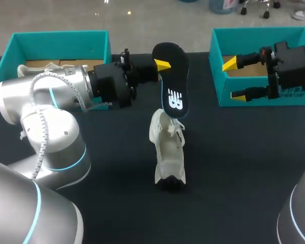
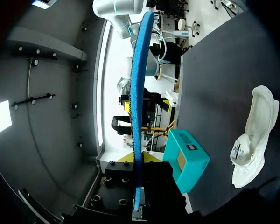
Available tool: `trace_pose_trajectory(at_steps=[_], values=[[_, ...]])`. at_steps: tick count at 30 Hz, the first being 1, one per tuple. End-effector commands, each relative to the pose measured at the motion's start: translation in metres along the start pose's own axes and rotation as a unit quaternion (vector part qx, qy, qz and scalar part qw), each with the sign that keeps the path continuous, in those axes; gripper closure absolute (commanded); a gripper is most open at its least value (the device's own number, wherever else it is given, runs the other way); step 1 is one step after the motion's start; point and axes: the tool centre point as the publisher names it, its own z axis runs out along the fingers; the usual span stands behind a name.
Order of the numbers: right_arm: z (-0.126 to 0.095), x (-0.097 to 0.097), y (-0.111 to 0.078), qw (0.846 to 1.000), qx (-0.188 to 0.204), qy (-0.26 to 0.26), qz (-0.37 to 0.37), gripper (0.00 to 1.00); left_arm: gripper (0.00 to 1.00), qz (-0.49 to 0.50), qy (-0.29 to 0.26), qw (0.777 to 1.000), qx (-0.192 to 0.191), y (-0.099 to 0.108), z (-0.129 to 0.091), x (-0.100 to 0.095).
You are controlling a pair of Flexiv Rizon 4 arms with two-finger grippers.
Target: Take the shoe out of the shoebox, open the shoe tongue, remove and reinsert the insole, then place the shoe into the shoebox
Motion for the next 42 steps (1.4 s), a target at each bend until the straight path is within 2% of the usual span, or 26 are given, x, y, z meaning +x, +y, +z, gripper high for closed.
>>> trace_pose_trajectory(at_steps=[1,12,16,20,28,30,42], values=[[0.001,0.000,0.000,1.000,0.000,-0.001,0.001,0.00,1.00,0.000,0.003,1.000,-0.001,-0.001,0.000,-0.001],[-0.029,-0.040,-0.039,1.000,-0.008,0.011,-0.025,0.00,1.00,0.000,0.003,1.000,-0.001,-0.001,0.000,-0.001],[-0.039,-0.057,-0.053,1.000,-0.012,-0.018,-0.019,0.00,1.00,0.000,0.003,1.000,-0.001,-0.001,0.000,-0.001],[-0.048,-0.065,-0.063,0.999,-0.015,-0.031,-0.014,0.00,1.00,0.000,0.003,1.000,-0.001,-0.001,0.000,-0.001],[-0.056,-0.080,-0.070,0.998,-0.025,-0.052,-0.008,0.00,1.00,0.000,0.003,1.000,-0.001,-0.001,0.000,-0.001],[-0.056,-0.083,-0.071,0.996,-0.048,-0.076,-0.013,0.00,1.00,0.000,0.003,1.000,-0.001,-0.001,0.000,-0.001],[-0.056,-0.083,-0.071,0.996,-0.048,-0.076,-0.013,0.00,1.00,0.000,0.003,1.000,-0.001,-0.001,0.000,-0.001]])
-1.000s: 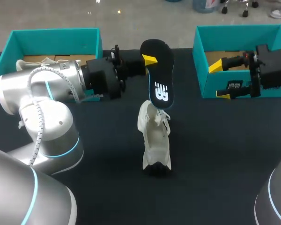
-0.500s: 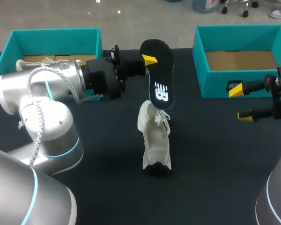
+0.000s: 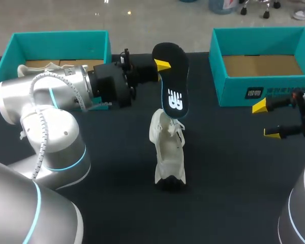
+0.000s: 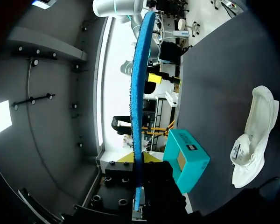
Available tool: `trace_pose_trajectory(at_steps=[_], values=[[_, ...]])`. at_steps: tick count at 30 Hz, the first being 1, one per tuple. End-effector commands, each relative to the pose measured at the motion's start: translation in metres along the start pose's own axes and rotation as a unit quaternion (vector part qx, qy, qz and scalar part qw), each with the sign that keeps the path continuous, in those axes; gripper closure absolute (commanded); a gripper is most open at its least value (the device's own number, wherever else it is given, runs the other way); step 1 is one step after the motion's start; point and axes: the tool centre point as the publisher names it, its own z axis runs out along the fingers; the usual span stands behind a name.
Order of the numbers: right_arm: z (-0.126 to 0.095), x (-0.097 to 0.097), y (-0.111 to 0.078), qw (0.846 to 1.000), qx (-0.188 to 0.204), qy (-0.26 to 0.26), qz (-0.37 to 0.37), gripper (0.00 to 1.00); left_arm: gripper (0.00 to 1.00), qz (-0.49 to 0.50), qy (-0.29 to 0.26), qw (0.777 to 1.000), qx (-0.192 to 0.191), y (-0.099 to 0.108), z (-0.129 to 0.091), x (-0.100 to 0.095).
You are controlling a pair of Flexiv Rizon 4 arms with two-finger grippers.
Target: Take the shoe out of the shoebox, open the shoe tongue, remove and reinsert the insole, then place the shoe into the shoebox
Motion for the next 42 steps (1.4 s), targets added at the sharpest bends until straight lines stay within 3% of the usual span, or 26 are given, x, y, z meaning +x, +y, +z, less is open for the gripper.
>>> trace_pose_trajectory(at_steps=[1,4,8,14,33,36,42], values=[[0.000,0.000,-0.003,1.000,-0.003,-0.001,0.001,0.00,1.00,0.000,0.003,1.000,-0.001,-0.001,0.001,-0.001],[0.000,0.000,-0.003,1.000,-0.003,-0.001,0.001,0.00,1.00,-0.137,-0.009,0.990,0.042,-0.012,-0.004,-0.007],[0.000,0.000,-0.003,1.000,-0.003,-0.001,0.001,0.00,1.00,-0.220,0.010,0.973,0.076,-0.025,-0.014,-0.009],[0.000,0.000,-0.003,1.000,-0.003,-0.001,0.001,0.00,1.00,-0.384,0.042,0.916,0.107,-0.039,-0.032,-0.005],[0.000,0.000,-0.003,1.000,-0.003,-0.001,0.001,0.00,1.00,-0.393,0.047,0.912,0.110,-0.040,-0.034,-0.003],[0.000,0.000,-0.003,1.000,-0.003,-0.001,0.001,0.00,1.00,-0.401,0.043,0.907,0.121,-0.049,-0.040,0.006],[0.000,0.000,-0.003,1.000,-0.003,-0.001,0.001,0.00,1.00,-0.441,0.059,0.891,0.093,-0.076,-0.052,0.022]])
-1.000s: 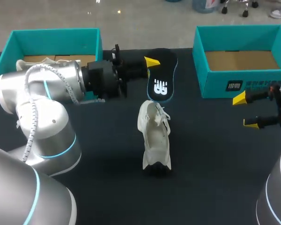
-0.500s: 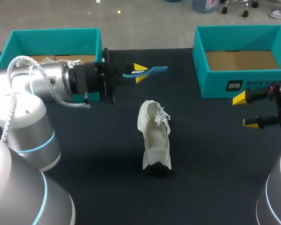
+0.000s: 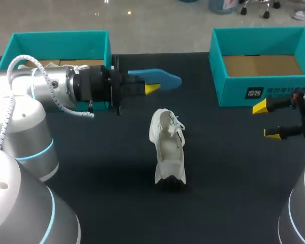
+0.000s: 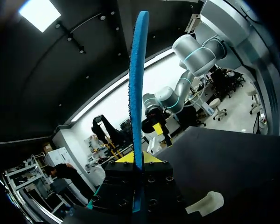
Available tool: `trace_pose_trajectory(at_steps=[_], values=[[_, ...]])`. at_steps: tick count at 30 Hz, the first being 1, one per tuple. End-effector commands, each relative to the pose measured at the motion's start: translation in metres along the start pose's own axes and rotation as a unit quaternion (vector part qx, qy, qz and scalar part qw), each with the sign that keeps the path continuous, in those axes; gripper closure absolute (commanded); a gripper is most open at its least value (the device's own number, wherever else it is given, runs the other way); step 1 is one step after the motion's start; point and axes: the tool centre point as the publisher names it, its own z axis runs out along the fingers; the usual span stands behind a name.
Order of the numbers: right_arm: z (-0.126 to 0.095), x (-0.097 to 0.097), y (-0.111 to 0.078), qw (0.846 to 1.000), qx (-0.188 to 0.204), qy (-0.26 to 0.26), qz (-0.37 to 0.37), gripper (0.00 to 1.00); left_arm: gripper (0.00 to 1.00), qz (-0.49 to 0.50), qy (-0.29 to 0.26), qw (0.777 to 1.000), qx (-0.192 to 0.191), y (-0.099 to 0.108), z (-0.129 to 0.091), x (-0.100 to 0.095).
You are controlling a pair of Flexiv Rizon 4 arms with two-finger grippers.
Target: Take the shoe out of the shoebox, open the shoe tongue, remove and reinsert the insole, then place the shoe into the shoebox
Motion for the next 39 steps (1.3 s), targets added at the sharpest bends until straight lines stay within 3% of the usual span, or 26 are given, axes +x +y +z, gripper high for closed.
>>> trace_pose_trajectory(at_steps=[1,9,14,27,29,39], values=[[0.000,0.000,-0.001,1.000,-0.001,-0.001,0.001,0.00,1.00,-0.024,-0.015,0.999,-0.023,-0.011,-0.008,0.027],[0.000,0.000,-0.001,1.000,-0.001,-0.001,0.001,0.00,1.00,-0.078,-0.002,0.996,-0.044,0.005,-0.014,0.069],[0.000,0.000,-0.001,1.000,-0.001,-0.001,0.001,0.00,1.00,-0.090,0.008,0.995,-0.045,0.018,-0.017,0.083],[0.000,0.000,-0.001,1.000,-0.001,-0.001,0.001,0.00,1.00,-0.116,0.031,0.991,-0.056,0.058,-0.014,0.106],[0.000,0.000,-0.001,1.000,-0.001,-0.001,0.001,0.00,1.00,-0.107,0.032,0.991,-0.072,0.061,-0.014,0.107],[0.000,0.000,-0.001,1.000,-0.001,-0.001,0.001,0.00,1.00,-0.107,0.032,0.991,-0.072,0.061,-0.014,0.107]])
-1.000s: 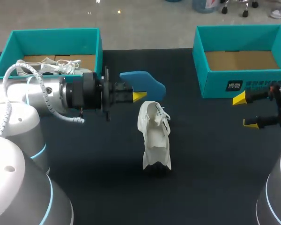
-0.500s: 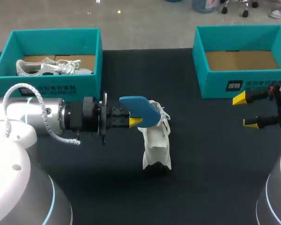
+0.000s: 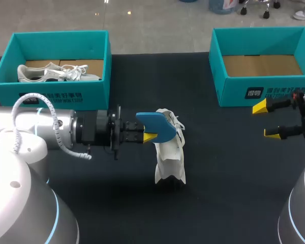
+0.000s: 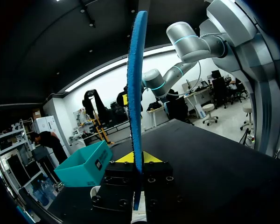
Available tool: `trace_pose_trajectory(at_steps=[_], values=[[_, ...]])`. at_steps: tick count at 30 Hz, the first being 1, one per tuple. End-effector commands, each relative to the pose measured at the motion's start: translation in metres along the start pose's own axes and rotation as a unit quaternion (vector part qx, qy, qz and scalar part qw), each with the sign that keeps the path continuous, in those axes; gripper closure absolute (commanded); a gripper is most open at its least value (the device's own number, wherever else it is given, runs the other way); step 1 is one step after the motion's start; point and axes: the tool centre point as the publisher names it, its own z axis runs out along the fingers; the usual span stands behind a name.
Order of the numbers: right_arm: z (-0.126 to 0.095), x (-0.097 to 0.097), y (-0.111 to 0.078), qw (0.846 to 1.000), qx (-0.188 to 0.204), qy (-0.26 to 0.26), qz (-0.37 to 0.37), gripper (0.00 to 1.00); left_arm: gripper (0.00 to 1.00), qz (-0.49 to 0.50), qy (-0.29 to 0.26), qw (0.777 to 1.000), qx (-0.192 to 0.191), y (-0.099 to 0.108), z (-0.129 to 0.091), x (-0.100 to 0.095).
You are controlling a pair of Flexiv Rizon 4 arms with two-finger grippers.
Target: Take the shoe out of the shoebox, open the shoe tongue, remove and reinsert the insole, then place the shoe into the shoebox
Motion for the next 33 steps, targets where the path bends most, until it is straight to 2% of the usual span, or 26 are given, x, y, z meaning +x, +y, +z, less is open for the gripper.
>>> trace_pose_trajectory(at_steps=[1,3,5,7,13,20,33], values=[[0.000,0.000,-0.001,1.000,-0.001,-0.002,0.001,0.00,1.00,0.000,0.000,1.000,-0.002,0.000,0.001,0.001],[0.000,0.000,-0.001,1.000,-0.001,-0.002,0.001,0.00,1.00,0.000,0.000,1.000,-0.002,0.000,0.001,0.001],[0.000,0.000,-0.001,1.000,-0.001,-0.002,0.001,0.00,1.00,0.000,0.002,1.000,-0.013,0.008,0.007,-0.001],[0.000,0.000,-0.001,1.000,-0.001,-0.002,0.001,0.00,1.00,-0.009,0.008,1.000,-0.002,0.014,0.011,-0.001],[0.000,0.000,-0.001,1.000,-0.001,-0.002,0.001,0.00,1.00,0.001,0.021,1.000,-0.024,0.031,0.016,0.001],[0.000,0.000,-0.001,1.000,-0.001,-0.002,0.001,0.00,1.00,0.025,0.017,0.999,-0.039,0.042,0.018,-0.004],[0.000,0.000,-0.001,1.000,-0.001,-0.002,0.001,0.00,1.00,0.022,0.013,0.999,-0.044,0.058,0.020,-0.011]])
